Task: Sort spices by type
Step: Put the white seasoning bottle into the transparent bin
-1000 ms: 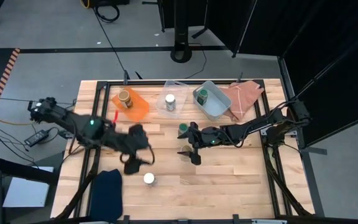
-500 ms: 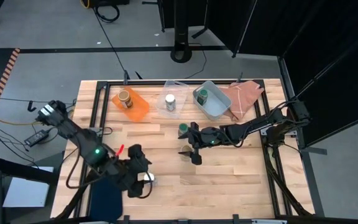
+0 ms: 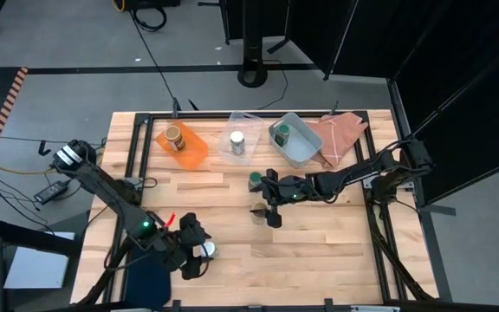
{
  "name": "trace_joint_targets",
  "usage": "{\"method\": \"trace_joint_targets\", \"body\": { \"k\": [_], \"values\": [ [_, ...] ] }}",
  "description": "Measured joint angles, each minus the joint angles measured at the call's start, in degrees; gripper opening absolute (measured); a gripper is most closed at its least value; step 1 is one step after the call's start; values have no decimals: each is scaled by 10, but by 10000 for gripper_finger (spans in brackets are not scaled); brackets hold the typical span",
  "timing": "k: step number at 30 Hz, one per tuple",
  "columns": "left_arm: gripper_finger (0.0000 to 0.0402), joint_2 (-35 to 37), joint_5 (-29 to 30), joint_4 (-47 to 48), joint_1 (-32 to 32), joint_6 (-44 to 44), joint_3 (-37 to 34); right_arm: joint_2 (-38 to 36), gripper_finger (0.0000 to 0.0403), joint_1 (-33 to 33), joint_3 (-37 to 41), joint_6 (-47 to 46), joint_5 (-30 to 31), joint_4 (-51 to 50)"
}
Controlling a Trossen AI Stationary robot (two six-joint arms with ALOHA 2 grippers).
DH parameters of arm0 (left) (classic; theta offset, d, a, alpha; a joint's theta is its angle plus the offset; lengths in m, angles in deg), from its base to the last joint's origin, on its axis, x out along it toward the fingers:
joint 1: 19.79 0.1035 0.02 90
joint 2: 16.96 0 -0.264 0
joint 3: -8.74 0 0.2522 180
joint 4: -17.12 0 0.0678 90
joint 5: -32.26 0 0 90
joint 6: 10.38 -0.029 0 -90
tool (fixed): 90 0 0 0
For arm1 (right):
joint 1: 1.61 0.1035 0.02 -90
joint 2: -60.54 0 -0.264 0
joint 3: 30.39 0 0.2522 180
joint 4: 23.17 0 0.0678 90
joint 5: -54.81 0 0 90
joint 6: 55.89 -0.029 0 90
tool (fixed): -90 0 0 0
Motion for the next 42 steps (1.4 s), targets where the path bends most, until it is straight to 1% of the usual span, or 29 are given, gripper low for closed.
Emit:
{"method": "trace_joint_targets", "body": {
  "k": [2, 5, 10, 14, 18, 22, 26, 32, 37, 42],
  "values": [
    [337, 0, 0, -24, -1, 13, -18, 0, 341, -3, 0, 0, 0, -10],
    [337, 0, 3, -37, -1, 28, -34, 0, 341, -6, 0, 0, 0, -15],
    [337, -5, 11, -32, -1, 11, -38, 0, 343, -9, 0, -1, -1, -16],
    [337, -30, 11, -42, -1, -1, -38, 0, 340, -10, 0, -1, -1, -16],
    [337, -63, 11, -64, -1, -1, -38, 0, 337, -10, 0, 0, -1, -17],
    [336, -81, 14, -68, -1, 5, -35, 0, 337, -10, 0, 0, -1, -17],
    [315, -89, 10, -67, -1, 12, -34, 0, 337, -10, 0, 0, 0, -17],
    [242, -90, 7, -68, 1, 30, -33, 0, 338, -12, 0, 0, 0, -17],
    [242, -90, 9, -68, 1, 45, -33, 0, 334, -15, 0, -2, 1, -17],
    [241, -84, 17, -61, 6, 79, -33, 0, 330, -15, 0, -16, 1, -18]
  ]
}}
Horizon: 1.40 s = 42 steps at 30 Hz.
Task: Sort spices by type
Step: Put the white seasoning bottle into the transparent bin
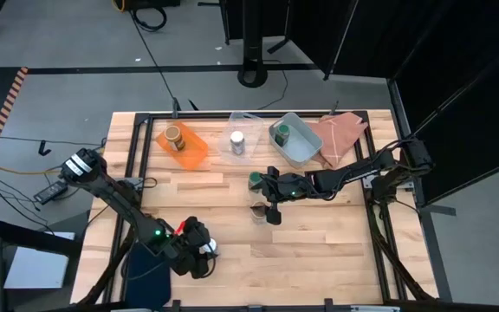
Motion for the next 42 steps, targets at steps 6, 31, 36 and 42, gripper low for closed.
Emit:
{"method": "trace_joint_targets", "body": {
  "k": [6, 31, 36, 42],
  "values": [
    [232, 31, 5, 65, 31, 10, 0, 1, 331, 0, 0, 1, 0, 23],
    [202, 221, 159, 30, 424, -278, 59, -6, 330, -20, 0, 4, 20, 107],
    [202, 210, 53, -15, 496, -342, 58, -6, 331, -21, 0, -1, 21, 106],
    [202, 165, -43, -72, 526, -360, 58, -6, 329, -21, 0, -2, 40, 104]
  ]
}}
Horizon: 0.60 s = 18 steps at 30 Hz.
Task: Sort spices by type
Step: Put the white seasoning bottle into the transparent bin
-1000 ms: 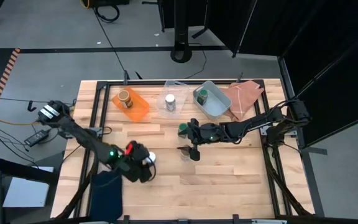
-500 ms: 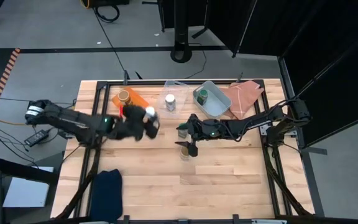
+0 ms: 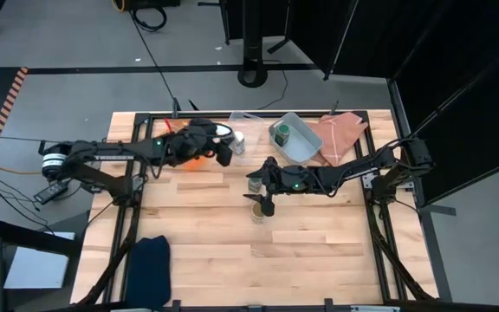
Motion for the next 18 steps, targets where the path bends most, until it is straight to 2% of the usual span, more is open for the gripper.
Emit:
{"method": "trace_joint_targets", "body": {
  "k": [2, 6, 11, 18],
  "values": [
    [202, -18, -31, -33, -2, -18, 0, 0, 328, 0, 0, -3, 6, 0],
    [202, -52, -44, -73, 5, -35, 0, 0, 327, 0, 0, -27, 7, -1],
    [202, -88, -91, -104, 13, -38, 0, 0, 326, 0, 0, -39, 10, -1],
    [202, -144, -84, -142, 22, -51, 0, 0, 325, 0, 0, -56, 10, -1]
  ]
}}
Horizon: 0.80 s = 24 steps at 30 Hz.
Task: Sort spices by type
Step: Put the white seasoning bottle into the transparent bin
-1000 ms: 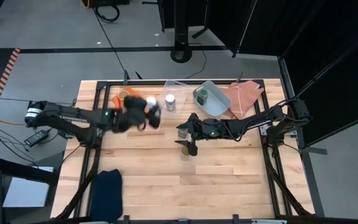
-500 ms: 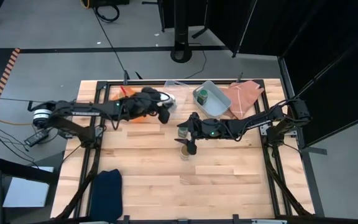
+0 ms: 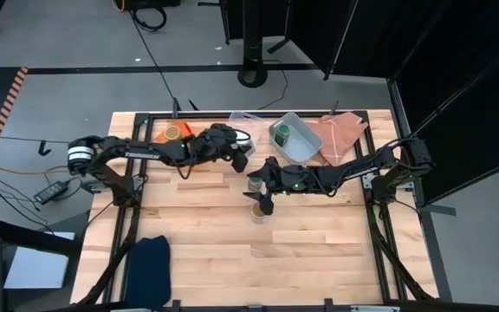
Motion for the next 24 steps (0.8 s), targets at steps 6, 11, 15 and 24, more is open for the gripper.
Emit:
{"method": "trace_joint_targets", "body": {
  "k": [6, 11, 15, 24],
  "values": [
    [202, -45, -7, -30, 3, -3, 1, 0, 322, 0, 0, -15, 0, -1],
    [202, -62, 4, -25, 13, -9, -1, 0, 323, 1, 0, -19, 0, -1],
    [202, -60, 18, -29, 24, -19, 0, 0, 320, 1, 0, -19, 0, -1],
    [202, -60, 54, -31, 29, -19, 0, 0, 322, 1, 0, -20, 0, -3]
  ]
}}
